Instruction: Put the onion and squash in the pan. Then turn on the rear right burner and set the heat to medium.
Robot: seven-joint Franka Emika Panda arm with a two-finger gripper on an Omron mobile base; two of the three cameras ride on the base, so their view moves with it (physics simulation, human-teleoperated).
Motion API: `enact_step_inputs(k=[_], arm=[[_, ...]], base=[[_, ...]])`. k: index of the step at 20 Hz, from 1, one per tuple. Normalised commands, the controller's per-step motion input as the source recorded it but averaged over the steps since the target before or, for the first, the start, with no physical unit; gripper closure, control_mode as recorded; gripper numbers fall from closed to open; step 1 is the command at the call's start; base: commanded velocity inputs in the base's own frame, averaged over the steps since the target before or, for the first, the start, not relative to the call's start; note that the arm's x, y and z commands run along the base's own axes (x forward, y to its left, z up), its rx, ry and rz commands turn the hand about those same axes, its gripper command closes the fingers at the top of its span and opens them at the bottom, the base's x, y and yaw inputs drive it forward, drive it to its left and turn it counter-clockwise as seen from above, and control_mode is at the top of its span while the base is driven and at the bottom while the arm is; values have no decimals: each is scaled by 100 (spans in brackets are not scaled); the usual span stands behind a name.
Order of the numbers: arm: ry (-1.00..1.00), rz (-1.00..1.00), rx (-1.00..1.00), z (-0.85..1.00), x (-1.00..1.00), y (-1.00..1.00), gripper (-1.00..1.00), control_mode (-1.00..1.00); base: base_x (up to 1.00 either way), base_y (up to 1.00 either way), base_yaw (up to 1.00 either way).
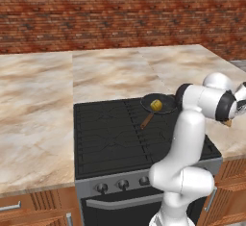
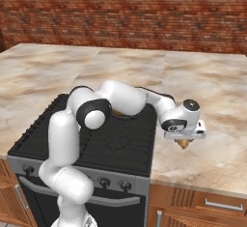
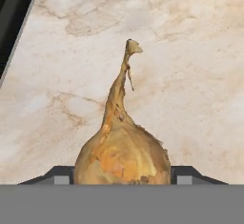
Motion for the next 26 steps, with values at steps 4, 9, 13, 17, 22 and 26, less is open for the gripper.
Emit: enact_step_inputs(k=[4,9,13,17,22,26], arm=[[-7,5,0,89,0,40,100,-100],[-1,7,0,81,4,60,100,-100],[0,7,-2,66,33,85,100,-100],[2,4,-2,62,41,99,100,-100],[3,3,0,29,49,100,100,-100],[5,4,0,1,65,91,100,-100]], base=[[0,0,0],[0,0,0],[0,0,0],[0,0,0],[0,0,0],[0,0,0]])
